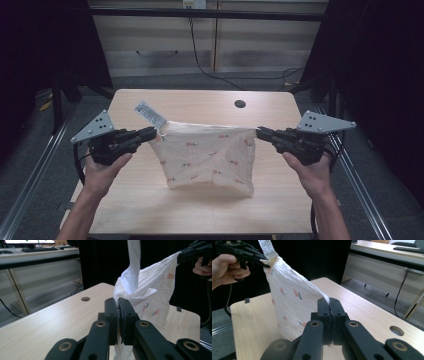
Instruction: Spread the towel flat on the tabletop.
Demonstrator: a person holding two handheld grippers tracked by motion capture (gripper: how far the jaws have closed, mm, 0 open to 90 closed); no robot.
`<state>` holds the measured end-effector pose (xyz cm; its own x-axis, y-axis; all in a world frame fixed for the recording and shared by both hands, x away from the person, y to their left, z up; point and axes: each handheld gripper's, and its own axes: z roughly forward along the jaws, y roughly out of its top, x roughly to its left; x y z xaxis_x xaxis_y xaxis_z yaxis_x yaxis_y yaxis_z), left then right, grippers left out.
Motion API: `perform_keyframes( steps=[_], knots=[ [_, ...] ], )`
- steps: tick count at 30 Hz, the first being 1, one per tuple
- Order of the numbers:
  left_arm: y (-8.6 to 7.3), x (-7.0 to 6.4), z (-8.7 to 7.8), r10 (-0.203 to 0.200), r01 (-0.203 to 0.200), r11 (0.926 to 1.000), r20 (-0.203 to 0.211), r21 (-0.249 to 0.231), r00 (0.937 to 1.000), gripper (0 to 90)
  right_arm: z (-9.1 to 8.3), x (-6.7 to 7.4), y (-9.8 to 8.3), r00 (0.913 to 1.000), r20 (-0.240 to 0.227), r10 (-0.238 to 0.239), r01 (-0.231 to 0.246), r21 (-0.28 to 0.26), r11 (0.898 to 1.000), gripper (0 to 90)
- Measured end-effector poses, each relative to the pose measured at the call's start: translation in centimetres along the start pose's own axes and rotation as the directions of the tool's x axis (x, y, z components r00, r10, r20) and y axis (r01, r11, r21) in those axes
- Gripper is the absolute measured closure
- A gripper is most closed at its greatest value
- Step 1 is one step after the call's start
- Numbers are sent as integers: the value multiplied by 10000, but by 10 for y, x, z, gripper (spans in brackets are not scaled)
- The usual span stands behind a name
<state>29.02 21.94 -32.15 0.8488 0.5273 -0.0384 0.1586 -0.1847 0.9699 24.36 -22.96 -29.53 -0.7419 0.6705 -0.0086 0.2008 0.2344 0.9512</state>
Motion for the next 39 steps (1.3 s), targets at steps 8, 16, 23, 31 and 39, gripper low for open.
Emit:
perform_keyframes(
  steps=[8, 16, 23, 31, 39],
  knots=[
    [10, -16, -21, 137, -133, 9997, 200, -183, 9997, 861, -20, 22, 6, 9991, -270, -317, 311, -243, 9992, 890],
    [-2, -15, -23, -198, 190, 9990, 203, 406, 9996, 861, -14, 26, -6, 9984, -565, -66, 70, 72, 9999, 890],
    [-35, 17, 11, -1111, 1100, 9868, 22, 1189, 9938, 861, 29, -5, -45, 9966, -417, 712, -653, 1290, 9895, 889],
    [-54, 44, 43, -1620, 1671, 9712, -436, 1698, 9858, 861, 68, -40, -64, 9925, -333, 1175, -1092, 1899, 9757, 888],
    [-78, 67, 74, -1784, 1928, 9505, -800, 2436, 9807, 860, 98, -65, -83, 9900, -127, 1404, -1337, 2323, 9634, 887]
  ],
)
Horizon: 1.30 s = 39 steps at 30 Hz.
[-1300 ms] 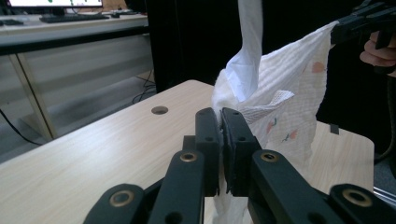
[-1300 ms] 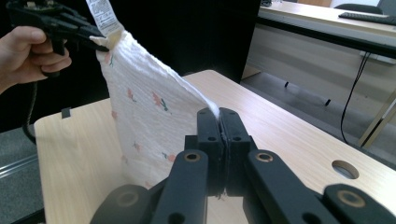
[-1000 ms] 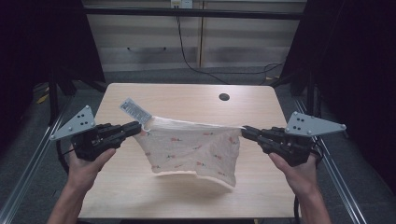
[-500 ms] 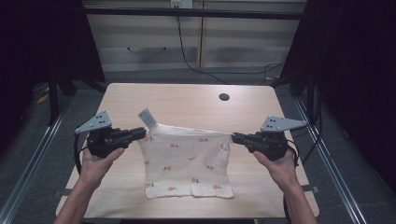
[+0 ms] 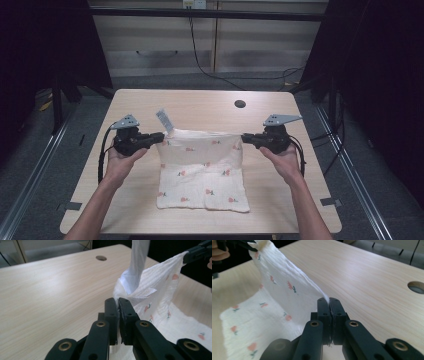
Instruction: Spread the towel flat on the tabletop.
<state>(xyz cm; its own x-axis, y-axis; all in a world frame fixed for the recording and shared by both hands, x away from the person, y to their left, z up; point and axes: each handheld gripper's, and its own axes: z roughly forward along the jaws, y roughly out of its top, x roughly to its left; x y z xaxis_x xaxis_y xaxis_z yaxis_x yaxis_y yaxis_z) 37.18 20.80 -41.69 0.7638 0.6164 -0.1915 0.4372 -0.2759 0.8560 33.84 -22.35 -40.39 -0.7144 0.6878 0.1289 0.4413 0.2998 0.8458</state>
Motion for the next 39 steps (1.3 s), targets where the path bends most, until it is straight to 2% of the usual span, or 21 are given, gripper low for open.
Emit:
perform_keyframes(
  steps=[3, 4, 7, 11, 15, 17, 18, 21, 22, 23, 25, 28, 31, 37, 39],
  knots=[
    [-4, 10, 14, -274, 269, 9992, 163, 286, 9995, 858, 14, -14, -4, 9998, 143, 172, -175, 231, 9996, 885],
    [-7, 13, 19, -409, 401, 9985, 199, 382, 9990, 858, 19, -20, -7, 9991, 69, 420, -422, 229, 9988, 885],
    [-14, 19, 33, -596, 589, 9961, 80, 653, 9982, 858, 36, -34, -15, 9975, 83, 700, -703, 499, 9963, 885],
    [-15, 26, 43, -767, 767, 9946, -21, 697, 9970, 856, 50, -43, -21, 9965, 127, 823, -829, 564, 9950, 881],
    [-13, 39, 55, -882, 903, 9920, -274, 880, 9957, 849, 59, -51, -21, 9952, 343, 915, -935, 634, 9936, 853],
    [-14, 44, 61, -943, 955, 9897, -160, 1064, 9954, 839, 64, -56, -20, 9938, 447, 1014, -1043, 694, 9921, 850],
    [-15, 47, 64, -927, 954, 9883, -281, 1193, 9953, 839, 66, -58, -20, 9923, 461, 1147, -1179, 740, 9903, 863],
    [-19, 55, 70, -1245, 1288, 9837, -414, 1257, 9914, 817, 70, -61, -20, 9920, 579, 1119, -1167, 892, 9892, 875],
    [-20, 57, 70, -1358, 1418, 9821, -555, 1243, 9892, 761, 71, -62, -21, 9917, 610, 1127, -1178, 871, 9892, 875],
    [-20, 59, 70, -1412, 1462, 9820, -498, 1196, 9887, 765, 71, -63, -21, 9909, 667, 1169, -1223, 838, 9889, 876],
    [-20, 60, 69, -1408, 1478, 9829, -681, 1103, 9877, 755, 71, -65, -21, 9889, 880, 1198, -1266, 767, 9890, 867],
    [-18, 59, 64, -1451, 1522, 9839, -781, 941, 9863, 717, 69, -69, -21, 9832, 1208, 1368, -1459, 700, 9868, 809],
    [-15, 55, 61, -1295, 1363, 9865, -772, 903, 9886, 698, 66, -72, -22, 9794, 1398, 1455, -1558, 660, 9856, 785],
    [-15, 50, 48, -1107, 1167, 9903, -801, 748, 9906, 678, 54, -66, -17, 9822, 1389, 1267, -1355, 559, 9892, 734],
    [-15, 51, 42, -1029, 1090, 9910, -781, 775, 9916, 670, 47, -63, -15, 9826, 1331, 1299, -1358, 362, 9901, 704]
  ],
)
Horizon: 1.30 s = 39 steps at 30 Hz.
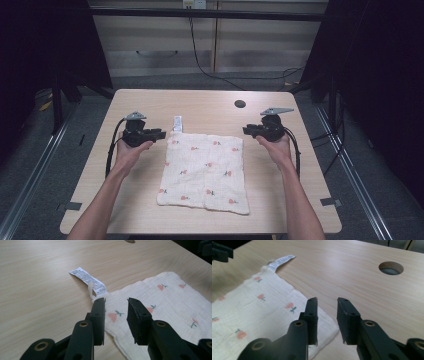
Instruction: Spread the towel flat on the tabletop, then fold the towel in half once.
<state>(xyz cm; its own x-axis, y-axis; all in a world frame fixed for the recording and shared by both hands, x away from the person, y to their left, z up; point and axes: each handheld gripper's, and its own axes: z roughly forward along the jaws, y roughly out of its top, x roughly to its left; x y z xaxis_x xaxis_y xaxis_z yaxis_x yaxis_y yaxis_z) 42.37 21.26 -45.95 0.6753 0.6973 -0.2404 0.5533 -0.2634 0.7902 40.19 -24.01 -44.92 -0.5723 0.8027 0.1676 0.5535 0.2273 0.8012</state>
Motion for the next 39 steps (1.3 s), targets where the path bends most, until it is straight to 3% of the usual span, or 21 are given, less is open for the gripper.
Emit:
perform_keyframes(
  steps=[1, 6, 10, 12, 14, 16, 19, 20, 24, 26, 28, 31, 33, 35, 36, 38, 39],
  knots=[
    [-1, 0, -3, -118, 118, 9999, 17, -88, 9999, 666, -4, 1, 0, 10000, -74, 20, -20, -105, 9999, 690],
    [-4, -1, -16, 35, -34, 9999, 93, -130, 10000, 640, -16, 11, -6, 9997, -221, -90, 86, -141, 9999, 621],
    [-13, -10, -13, 388, -389, 9989, 35, 247, 9992, 617, -15, 27, -19, 9988, -445, -218, 219, 26, 9998, 596],
    [-19, -19, -14, 355, -355, 9985, -7, 406, 9994, 588, -15, 37, -26, 9980, -513, -365, 369, 79, 9993, 594],
    [-27, -35, -22, 671, -675, 9976, 256, 158, 9974, 577, -19, 55, -32, 9960, -660, -604, 598, -107, 9982, 588],
    [-32, -48, -30, 1120, -1130, 9931, 318, 302, 9932, 559, -24, 69, -37, 9941, -784, -757, 738, -260, 9969, 581],
    [-42, -56, -42, 1123, -1128, 9936, 513, 60, 9923, 549, -31, 82, -42, 9937, -833, -746, 709, -463, 9964, 578],
    [-45, -57, -44, 1117, -1126, 9935, 513, 154, 9924, 548, -33, 85, -44, 9924, -991, -727, 690, -404, 9968, 576],
    [-59, -62, -42, 1310, -1344, 9880, 478, 764, 9902, 546, -31, 91, -58, 9925, -923, -804, 840, 359, 9958, 559],
    [-69, -68, -38, 1577, -1598, 9826, 297, 943, 9870, 542, -29, 96, -68, 9923, -900, -849, 922, 809, 9924, 551],
    [-74, -73, -32, 1758, -1820, 9758, 600, 1208, 9826, 544, -26, 100, -75, 9912, -941, -933, 1036, 1118, 9883, 546],
    [-78, -74, -22, 1814, -1894, 9713, 667, 1438, 9811, 567, -19, 105, -82, 9889, -993, -1101, 1231, 1359, 9830, 540],
    [-81, -75, -18, 2003, -2087, 9643, 667, 1629, 9775, 568, -13, 105, -85, 9885, -1036, -1103, 1250, 1486, 9810, 540],
    [-85, -77, -16, 2322, -2428, 9530, 781, 1810, 9695, 579, -8, 105, -87, 9867, -1153, -1144, 1328, 1673, 9769, 554],
    [-88, -77, -17, 2217, -2280, 9592, 558, 1671, 9735, 595, -6, 105, -88, 9852, -1134, -1286, 1480, 1837, 9718, 553],
    [-89, -79, -20, 2135, -2185, 9606, 474, 1717, 9758, 601, -5, 105, -90, 9834, -1095, -1449, 1628, 1778, 9705, 551],
    [-91, -81, -21, 2264, -2308, 9560, 450, 1809, 9730, 601, -6, 105, -90, 9847, -1034, -1402, 1574, 1840, 9702, 549]
  ],
)
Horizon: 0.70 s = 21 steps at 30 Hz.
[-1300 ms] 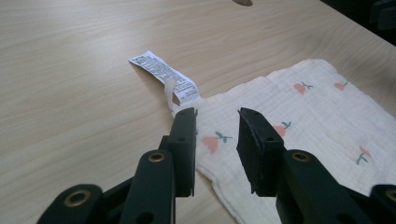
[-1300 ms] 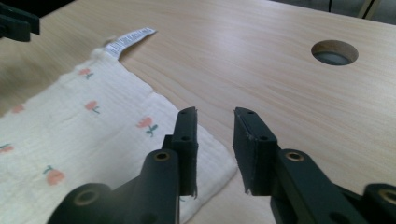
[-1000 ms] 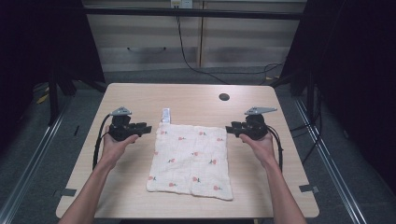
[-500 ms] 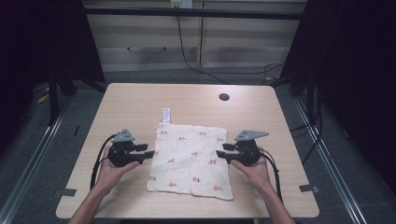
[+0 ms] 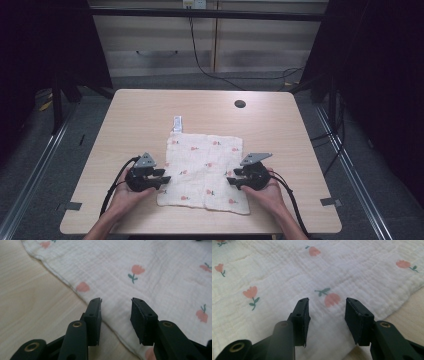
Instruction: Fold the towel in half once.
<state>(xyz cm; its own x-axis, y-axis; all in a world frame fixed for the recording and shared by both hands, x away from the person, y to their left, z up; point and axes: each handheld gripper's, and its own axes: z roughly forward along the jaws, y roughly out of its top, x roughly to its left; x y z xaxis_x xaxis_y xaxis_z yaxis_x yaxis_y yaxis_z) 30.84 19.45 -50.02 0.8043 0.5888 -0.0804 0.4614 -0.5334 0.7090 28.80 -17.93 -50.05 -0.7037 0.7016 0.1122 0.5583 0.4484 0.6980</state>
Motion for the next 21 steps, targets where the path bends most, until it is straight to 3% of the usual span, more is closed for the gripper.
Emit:
perform_keyframes(
  steps=[2, 6, 8, 11, 15, 17, 19, 21],
  knots=[
    [-4, -7, -3, 284, -284, 9996, -53, -78, 9996, 598, 0, 1, -1, 10000, 5, -69, 69, 1, 10000, 545],
    [-7, -12, -5, 131, -131, 9999, -109, -50, 9999, 601, -1, 6, -3, 9988, 242, -415, 415, 11, 9991, 545],
    [-8, -15, -6, 429, -429, 9991, -81, -4, 9990, 601, -2, 8, -4, 9987, 275, -423, 422, 60, 9991, 544],
    [-11, -20, -8, 274, -273, 9995, 51, -141, 9996, 601, -3, 9, -7, 9996, 156, -236, 237, -79, 9997, 544],
    [-14, -27, -12, 642, -642, 9979, -1, 16, 9979, 605, -4, 12, -9, 9992, 52, -398, 399, -158, 9991, 542],
    [-15, -31, -13, 522, -522, 9986, 76, 20, 9986, 607, -6, 15, -11, 9991, -58, -411, 410, -102, 9991, 542],
    [-17, -34, -16, 739, -739, 9972, 44, 115, 9973, 607, -8, 18, -12, 9989, -96, -467, 467, -47, 9989, 542],
    [-21, -39, -19, 641, -642, 9979, 287, 40, 9975, 607, -10, 22, -14, 9984, -172, -537, 537, -7, 9986, 543]
  ],
)
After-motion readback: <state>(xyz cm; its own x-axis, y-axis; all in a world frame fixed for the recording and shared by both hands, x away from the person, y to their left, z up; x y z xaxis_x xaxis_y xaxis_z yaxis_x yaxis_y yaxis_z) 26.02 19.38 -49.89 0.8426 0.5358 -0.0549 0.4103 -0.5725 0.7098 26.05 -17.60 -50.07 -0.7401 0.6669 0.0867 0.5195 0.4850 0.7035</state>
